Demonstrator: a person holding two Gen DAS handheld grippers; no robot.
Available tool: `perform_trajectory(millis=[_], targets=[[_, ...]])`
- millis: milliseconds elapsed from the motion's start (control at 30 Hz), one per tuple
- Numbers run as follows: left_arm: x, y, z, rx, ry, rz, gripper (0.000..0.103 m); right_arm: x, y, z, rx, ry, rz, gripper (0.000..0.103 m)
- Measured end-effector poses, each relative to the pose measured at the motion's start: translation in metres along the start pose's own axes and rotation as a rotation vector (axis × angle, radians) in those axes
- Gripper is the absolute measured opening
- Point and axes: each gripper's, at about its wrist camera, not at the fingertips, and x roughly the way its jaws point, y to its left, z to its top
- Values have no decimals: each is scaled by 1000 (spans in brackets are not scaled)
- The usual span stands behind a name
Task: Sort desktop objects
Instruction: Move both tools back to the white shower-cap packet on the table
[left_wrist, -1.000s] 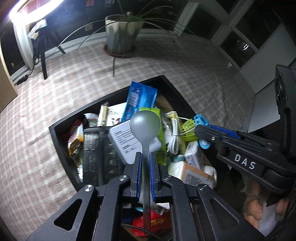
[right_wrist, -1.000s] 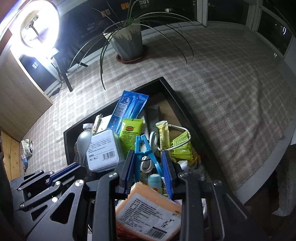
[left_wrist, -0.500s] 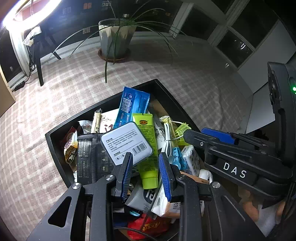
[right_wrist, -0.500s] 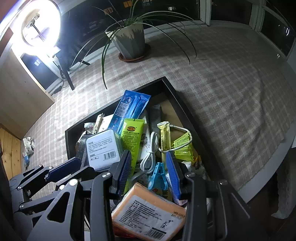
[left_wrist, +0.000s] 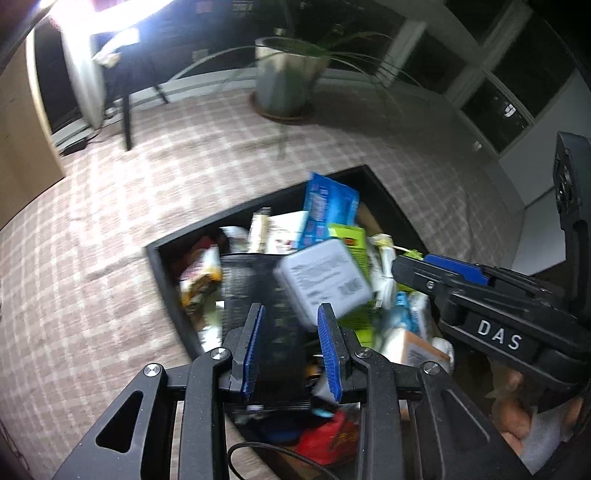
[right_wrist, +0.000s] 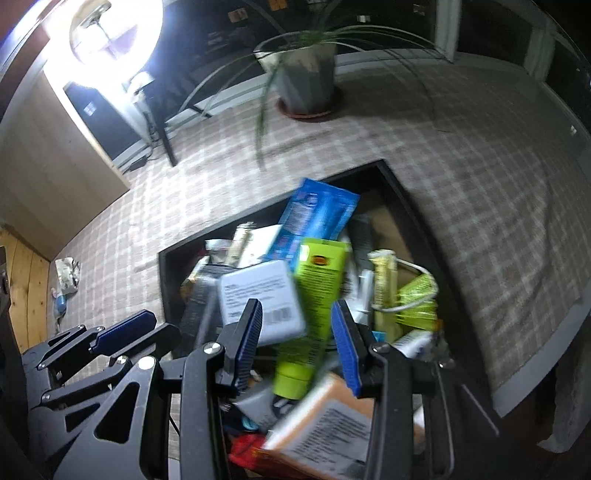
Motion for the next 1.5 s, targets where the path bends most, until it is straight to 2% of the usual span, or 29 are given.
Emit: perform_trajectory(millis=[167, 400, 833, 1067, 1233, 1400, 1500], targets=[[-11, 46, -4, -78, -11, 28, 28, 7, 42, 6, -61, 10, 28, 39], [-32, 123, -19, -191, -36, 88, 28, 20, 124, 12, -169, 27, 69, 39], [-77, 301, -67, -440, -89, 195, 28, 54, 299, 25, -354, 67, 133, 41], [-93, 386, -85, -519, -96, 254, 28, 84, 385, 19, -416, 103, 178, 42], [-96, 438, -87, -537, -115, 298, 34, 110, 436, 21, -441, 122, 193, 42], [-91, 489, -83, -564, -147, 256, 46, 139, 473, 28, -411, 166, 220, 42], [-85, 507, -78, -550, -156, 249, 49, 161, 491, 30, -402, 197, 227, 42]])
